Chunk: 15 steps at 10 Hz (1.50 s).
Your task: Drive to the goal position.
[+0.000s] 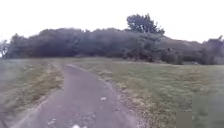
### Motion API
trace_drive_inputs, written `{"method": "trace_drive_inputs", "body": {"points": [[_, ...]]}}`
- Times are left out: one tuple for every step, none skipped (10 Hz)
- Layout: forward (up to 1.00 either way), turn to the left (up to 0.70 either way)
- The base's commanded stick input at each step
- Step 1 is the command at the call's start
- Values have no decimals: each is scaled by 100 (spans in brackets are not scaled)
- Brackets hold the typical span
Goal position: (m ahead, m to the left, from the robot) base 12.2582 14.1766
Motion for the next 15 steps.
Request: {"method": "trace_drive_inputs", "body": {"points": [[60,15],[60,15],[60,15],[60,15],[60,15],[60,15],[60,15],[60,15],[60,15],[60,15],[60,15],[60,15],[60,15],[60,15],[60,15]]}}
